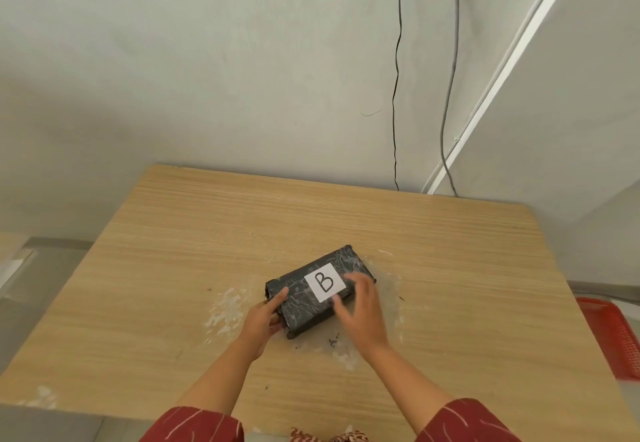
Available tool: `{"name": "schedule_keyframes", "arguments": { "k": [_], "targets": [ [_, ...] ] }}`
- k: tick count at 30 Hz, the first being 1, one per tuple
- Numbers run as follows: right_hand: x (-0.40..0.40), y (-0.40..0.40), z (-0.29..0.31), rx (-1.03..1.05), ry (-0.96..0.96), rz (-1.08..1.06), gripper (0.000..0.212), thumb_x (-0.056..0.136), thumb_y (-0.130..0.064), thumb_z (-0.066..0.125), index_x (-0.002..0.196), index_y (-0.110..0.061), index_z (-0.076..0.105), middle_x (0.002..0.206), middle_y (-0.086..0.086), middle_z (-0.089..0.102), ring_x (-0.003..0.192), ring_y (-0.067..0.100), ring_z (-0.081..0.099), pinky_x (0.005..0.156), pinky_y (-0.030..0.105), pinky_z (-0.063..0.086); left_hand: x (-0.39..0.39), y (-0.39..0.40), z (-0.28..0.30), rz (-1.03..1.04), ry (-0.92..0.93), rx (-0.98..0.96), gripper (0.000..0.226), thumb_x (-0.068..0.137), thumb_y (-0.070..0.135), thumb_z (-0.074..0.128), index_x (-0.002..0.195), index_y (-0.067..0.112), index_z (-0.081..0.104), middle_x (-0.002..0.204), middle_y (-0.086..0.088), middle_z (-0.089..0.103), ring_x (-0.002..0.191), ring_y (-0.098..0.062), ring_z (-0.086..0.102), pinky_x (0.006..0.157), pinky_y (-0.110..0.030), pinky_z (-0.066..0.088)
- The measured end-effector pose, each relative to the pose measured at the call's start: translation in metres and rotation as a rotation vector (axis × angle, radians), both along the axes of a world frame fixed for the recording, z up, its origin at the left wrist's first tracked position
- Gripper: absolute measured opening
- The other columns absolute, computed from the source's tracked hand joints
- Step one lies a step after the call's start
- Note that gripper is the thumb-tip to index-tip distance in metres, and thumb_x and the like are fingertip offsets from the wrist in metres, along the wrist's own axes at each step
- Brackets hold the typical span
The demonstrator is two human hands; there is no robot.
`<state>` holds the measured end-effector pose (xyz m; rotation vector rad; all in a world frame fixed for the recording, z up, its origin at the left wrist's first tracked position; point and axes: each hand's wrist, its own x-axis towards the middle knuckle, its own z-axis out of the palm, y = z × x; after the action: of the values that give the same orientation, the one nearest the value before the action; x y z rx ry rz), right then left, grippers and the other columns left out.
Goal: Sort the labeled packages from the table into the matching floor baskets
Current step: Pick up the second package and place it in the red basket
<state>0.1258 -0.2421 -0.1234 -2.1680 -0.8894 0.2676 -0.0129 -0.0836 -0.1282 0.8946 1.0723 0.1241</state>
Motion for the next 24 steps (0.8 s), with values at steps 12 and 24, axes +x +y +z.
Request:
{"name": "schedule_keyframes", "arguments": {
  "k": [12,24],
  "targets": [
    [0.065,0.009,-0.016,-0.322,0.570,-0.238,0.093,0.082,-0.063,0.061,0.152,-0.012,0.029,0.154,0.010,0.027,0.142,0.029,0.031,0.113,0.042,0.032,0.007,0.001,-0.018,0.054,0.160,0.280,0.034,0.087,0.013,0.066,0.120,0.002,0.063,0.105,-0.014,0.070,0.102,-0.034,0.066,0.095,-0.046,0.053],
    [0.053,-0.033,0.002,0.041,0.761,-0.440,0.069,0.068,-0.053,0.081,0.114,-0.025,0.040,0.108,-0.009,0.053,0.092,0.007,0.054,0.074,0.027,0.041,0.048,-0.015,0.010,-0.049,0.068,0.302,0.050,0.097,0.019,0.052,0.145,0.012,0.040,0.143,-0.009,0.051,0.132,-0.030,0.047,0.111,-0.049,0.038]
  ]
}}
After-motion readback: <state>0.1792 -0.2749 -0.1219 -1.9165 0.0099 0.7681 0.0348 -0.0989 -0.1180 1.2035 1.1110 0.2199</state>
